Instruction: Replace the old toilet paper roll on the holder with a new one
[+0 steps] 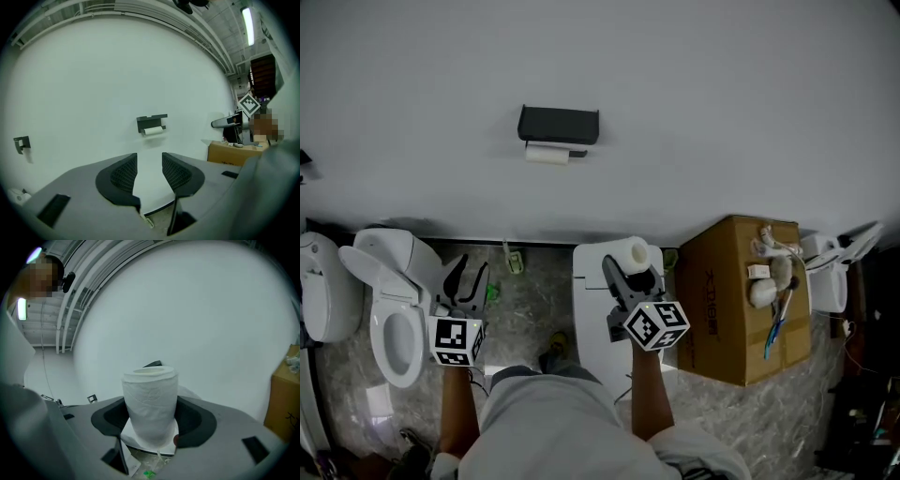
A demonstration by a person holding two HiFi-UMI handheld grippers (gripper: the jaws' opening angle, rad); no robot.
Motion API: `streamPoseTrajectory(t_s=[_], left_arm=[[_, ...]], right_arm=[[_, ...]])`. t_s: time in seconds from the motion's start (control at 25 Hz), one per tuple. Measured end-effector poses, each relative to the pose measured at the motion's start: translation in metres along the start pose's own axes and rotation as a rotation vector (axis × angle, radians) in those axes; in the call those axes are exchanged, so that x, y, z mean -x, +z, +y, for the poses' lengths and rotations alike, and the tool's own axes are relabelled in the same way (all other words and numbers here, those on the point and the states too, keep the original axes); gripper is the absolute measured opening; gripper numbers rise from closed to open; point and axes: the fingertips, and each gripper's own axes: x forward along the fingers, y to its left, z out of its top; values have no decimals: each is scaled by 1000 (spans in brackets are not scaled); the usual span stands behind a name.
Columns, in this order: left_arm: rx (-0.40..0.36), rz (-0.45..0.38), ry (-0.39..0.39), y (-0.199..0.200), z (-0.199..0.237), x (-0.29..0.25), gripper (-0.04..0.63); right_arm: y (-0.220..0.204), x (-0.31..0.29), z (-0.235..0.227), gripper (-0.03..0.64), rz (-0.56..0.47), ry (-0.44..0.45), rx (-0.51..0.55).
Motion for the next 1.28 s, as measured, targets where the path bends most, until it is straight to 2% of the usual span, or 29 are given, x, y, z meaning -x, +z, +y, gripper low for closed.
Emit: streamPoseTrajectory(t_s=[0.28, 0.44, 0.64, 0.84, 1.08, 1.28], left_arm=[[-12, 21, -26, 8, -2, -38, 164], [-45, -5, -39, 27, 2, -59, 164], [-165, -30, -68, 45, 10, -97, 167], [-231, -32, -113, 55, 18, -134, 167], [-323, 16, -149, 59, 19, -177, 169], [-494, 45, -173, 63, 10, -207, 173]], right_arm=[[15, -16, -26, 296, -14, -22, -24], [24, -26, -29, 296, -33, -28, -24], [36, -45, -36, 296, -57, -42, -19], [45, -67, -47, 296, -76, -72, -18], [53, -94, -56, 296, -82, -86, -20], [50, -110, -65, 296, -77, -98, -38]])
